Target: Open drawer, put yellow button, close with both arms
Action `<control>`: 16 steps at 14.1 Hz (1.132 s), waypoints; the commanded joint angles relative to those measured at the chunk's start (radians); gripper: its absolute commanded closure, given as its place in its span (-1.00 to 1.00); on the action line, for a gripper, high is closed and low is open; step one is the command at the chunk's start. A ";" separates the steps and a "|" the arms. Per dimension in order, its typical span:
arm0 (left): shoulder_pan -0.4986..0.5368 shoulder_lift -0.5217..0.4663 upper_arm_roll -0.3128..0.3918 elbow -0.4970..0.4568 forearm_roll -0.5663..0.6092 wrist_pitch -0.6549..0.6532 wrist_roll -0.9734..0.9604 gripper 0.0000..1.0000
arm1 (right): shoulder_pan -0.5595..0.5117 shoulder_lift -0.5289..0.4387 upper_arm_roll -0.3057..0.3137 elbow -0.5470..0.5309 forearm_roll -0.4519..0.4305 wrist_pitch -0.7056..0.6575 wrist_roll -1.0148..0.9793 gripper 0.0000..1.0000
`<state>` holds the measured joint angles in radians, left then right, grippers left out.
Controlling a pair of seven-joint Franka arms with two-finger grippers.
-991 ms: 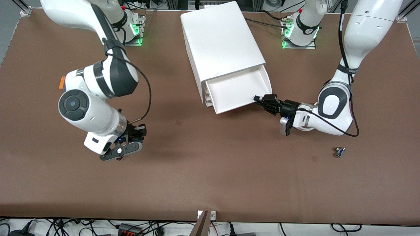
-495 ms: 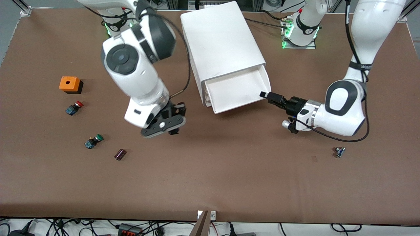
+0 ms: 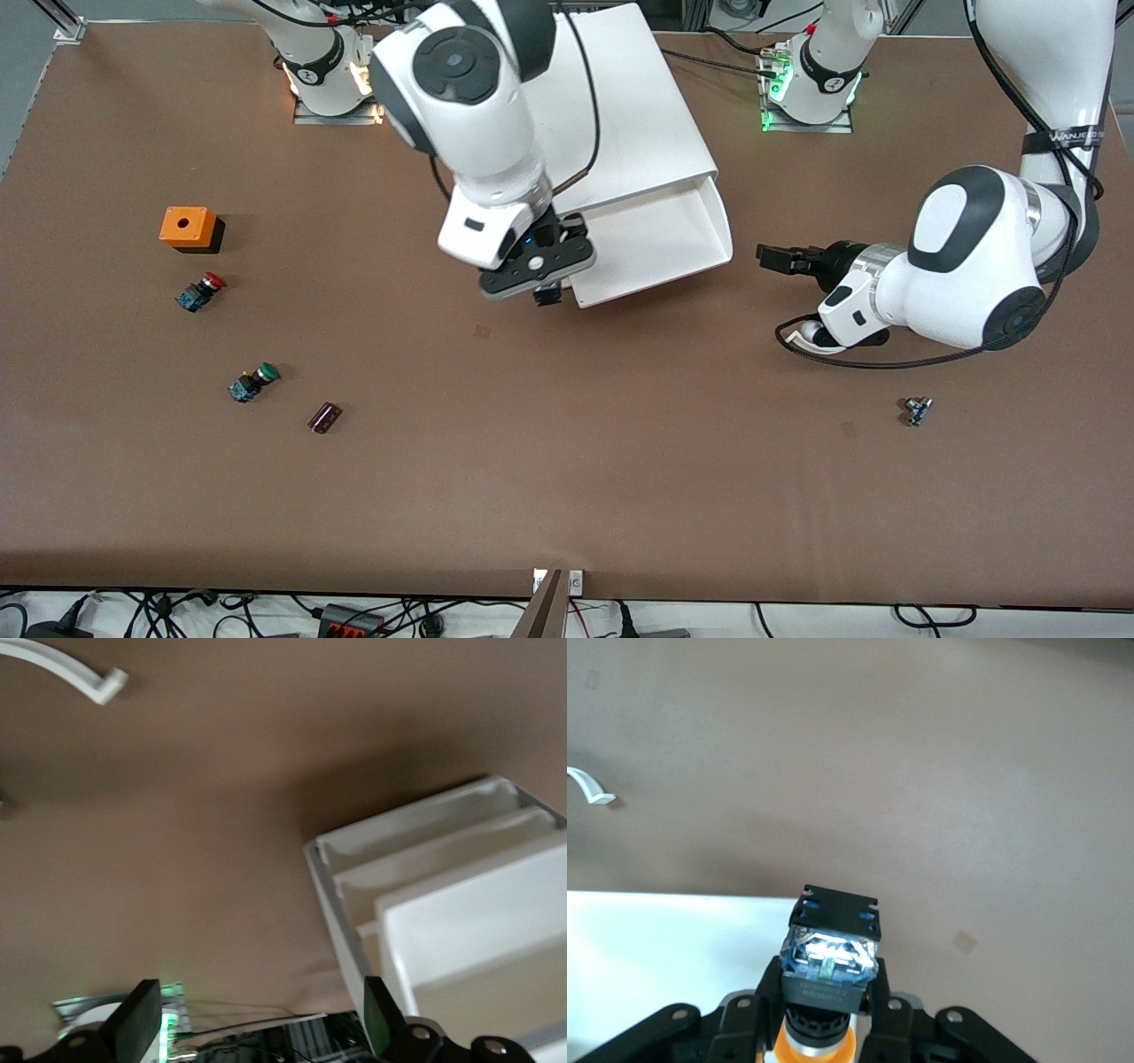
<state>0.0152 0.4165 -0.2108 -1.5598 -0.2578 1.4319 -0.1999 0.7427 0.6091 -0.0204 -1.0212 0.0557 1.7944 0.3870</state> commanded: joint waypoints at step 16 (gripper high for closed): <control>-0.006 0.025 0.008 -0.028 0.180 0.117 -0.036 -1.00 | 0.125 0.132 0.002 0.043 0.009 0.122 0.110 1.00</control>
<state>0.0121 0.4546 -0.1996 -1.5738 -0.1033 1.5346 -0.2251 0.8547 0.7133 -0.0182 -1.0129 0.0559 1.9214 0.4721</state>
